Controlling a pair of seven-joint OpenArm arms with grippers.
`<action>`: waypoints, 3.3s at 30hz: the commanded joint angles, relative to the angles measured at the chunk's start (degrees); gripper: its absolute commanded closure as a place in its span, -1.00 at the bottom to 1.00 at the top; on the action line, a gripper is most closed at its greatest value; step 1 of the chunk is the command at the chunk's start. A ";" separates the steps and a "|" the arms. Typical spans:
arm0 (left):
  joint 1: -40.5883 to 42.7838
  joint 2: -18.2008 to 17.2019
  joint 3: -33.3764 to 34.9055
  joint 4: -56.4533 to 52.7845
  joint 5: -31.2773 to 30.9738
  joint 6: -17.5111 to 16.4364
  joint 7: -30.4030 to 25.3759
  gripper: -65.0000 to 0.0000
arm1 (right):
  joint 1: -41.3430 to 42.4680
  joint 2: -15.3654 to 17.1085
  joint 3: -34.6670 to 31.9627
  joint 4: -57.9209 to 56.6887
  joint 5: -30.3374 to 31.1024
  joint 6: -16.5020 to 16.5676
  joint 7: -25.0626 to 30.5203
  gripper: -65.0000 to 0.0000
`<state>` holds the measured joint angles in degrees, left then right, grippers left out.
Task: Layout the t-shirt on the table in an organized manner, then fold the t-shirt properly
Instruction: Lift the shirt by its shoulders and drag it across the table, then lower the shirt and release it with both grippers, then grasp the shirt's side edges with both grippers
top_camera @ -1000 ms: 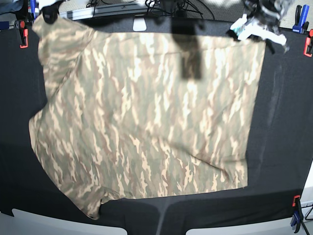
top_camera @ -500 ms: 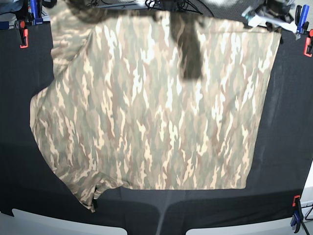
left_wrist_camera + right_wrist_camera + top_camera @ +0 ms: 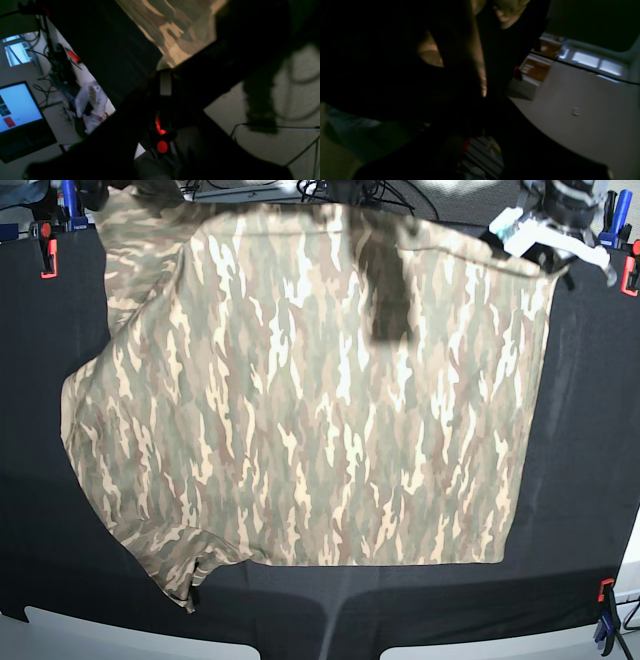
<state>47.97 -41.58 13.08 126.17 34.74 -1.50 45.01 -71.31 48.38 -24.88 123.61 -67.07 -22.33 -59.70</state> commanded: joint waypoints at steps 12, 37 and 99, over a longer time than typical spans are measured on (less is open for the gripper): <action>-8.57 -0.35 -0.26 1.01 -7.52 1.09 -5.88 1.00 | 15.45 0.31 5.75 0.87 20.11 4.00 10.10 1.00; -26.23 6.47 -0.28 -0.44 -22.84 1.05 -12.31 1.00 | 45.53 -0.31 5.75 0.72 37.99 13.53 14.75 1.00; -44.96 11.87 -0.26 -34.42 -28.87 1.03 -24.15 1.00 | 75.43 -8.11 5.75 -26.01 63.04 28.35 27.58 1.00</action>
<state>3.68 -28.86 13.17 91.00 5.74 -1.34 21.93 2.90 39.35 -19.77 96.88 -3.38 6.50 -33.15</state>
